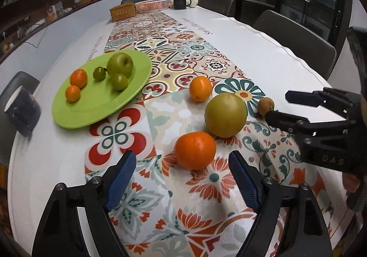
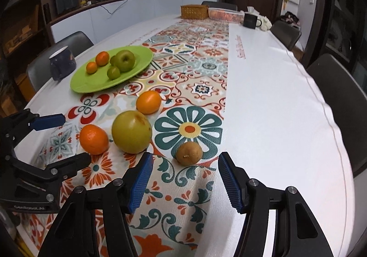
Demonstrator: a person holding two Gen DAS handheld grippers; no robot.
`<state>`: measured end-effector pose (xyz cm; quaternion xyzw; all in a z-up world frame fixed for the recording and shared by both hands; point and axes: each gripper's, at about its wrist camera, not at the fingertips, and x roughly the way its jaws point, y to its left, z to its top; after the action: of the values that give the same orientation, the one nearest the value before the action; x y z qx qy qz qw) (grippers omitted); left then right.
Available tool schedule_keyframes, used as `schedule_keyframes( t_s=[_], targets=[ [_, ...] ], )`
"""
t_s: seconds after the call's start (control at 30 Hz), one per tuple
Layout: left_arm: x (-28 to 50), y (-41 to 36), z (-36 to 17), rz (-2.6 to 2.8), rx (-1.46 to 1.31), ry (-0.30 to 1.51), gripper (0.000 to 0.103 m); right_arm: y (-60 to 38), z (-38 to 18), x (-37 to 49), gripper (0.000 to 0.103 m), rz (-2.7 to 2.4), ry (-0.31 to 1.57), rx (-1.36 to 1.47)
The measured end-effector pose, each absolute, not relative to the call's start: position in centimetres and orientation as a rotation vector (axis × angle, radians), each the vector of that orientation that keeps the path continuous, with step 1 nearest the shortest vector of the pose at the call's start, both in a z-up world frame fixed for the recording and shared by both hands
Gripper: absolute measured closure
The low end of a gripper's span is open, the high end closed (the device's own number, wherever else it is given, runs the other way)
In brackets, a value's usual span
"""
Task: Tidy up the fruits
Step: 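Grasp a large orange with the left gripper while the right gripper grasps the brown kiwi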
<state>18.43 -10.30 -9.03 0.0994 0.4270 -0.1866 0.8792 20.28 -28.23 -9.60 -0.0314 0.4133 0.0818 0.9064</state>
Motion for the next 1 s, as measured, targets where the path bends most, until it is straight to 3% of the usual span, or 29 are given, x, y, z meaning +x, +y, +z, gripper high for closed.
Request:
schedule_keyframes(
  t_s=[0.5,0.63,1.0],
  targets=[
    [20.2,-11.1,-10.3,-0.429,0.137,0.983,0.062,-28.7,-11.3,22.6,0.065,0.105,0.898,-0.024],
    [20.4,-11.3,-10.3,-0.427,0.139,0.98,0.062,-28.6,-11.7,22.7,0.073,0.116,0.914,-0.022],
    [19.9,-10.2,-8.9,-0.401,0.116,0.946,0.062,-27.9,-10.4,21.2,0.073,0.121,0.888,-0.026]
  ],
)
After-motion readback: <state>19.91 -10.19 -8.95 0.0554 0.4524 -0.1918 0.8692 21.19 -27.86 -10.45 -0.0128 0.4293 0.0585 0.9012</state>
